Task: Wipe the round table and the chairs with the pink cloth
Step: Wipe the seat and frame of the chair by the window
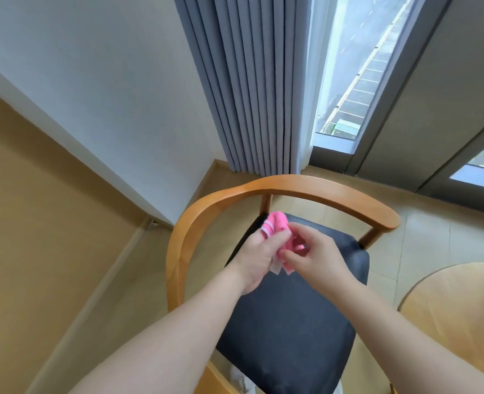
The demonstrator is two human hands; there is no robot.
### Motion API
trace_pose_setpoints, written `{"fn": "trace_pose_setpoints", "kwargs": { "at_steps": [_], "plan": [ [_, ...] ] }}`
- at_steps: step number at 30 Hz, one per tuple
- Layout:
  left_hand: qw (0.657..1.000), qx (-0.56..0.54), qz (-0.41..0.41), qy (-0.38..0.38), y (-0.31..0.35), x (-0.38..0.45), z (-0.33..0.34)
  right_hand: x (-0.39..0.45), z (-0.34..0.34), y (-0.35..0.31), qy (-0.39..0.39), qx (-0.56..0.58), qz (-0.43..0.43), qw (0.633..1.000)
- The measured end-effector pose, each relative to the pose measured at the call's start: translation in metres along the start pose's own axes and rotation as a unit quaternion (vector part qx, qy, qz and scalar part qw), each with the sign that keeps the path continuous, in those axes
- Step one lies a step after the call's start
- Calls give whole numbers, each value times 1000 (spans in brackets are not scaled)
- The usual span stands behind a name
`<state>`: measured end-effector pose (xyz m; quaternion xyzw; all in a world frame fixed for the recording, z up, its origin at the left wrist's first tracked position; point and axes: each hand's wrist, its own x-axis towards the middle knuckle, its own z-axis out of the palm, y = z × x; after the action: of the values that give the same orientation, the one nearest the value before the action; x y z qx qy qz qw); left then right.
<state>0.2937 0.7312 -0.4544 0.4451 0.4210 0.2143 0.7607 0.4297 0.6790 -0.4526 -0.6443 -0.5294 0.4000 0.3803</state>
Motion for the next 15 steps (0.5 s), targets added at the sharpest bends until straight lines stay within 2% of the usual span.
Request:
{"fn": "trace_pose_setpoints", "kwargs": {
  "at_steps": [2,4,5,8,10,13,15],
  "plan": [
    [994,78,-7,77,-5,6,-21,9,11,7,-59,57,13,997],
    [983,129,-23,129,-9,11,-48,16,25,22,-58,61,32,996],
    [969,196,-26,147,-10,12,-64,19,31,31,-43,37,36,998],
    [871,465,25,155,-14,19,-110,28,43,59,-43,-74,1,996],
    [783,609,85,97,-17,30,-136,36,50,76,-81,-139,-42,986],
    [565,809,160,30,-23,56,-170,47,65,102,-131,-225,-109,959],
    [466,869,163,22,-23,75,-184,56,74,113,-136,-232,-129,954]
  ]
}}
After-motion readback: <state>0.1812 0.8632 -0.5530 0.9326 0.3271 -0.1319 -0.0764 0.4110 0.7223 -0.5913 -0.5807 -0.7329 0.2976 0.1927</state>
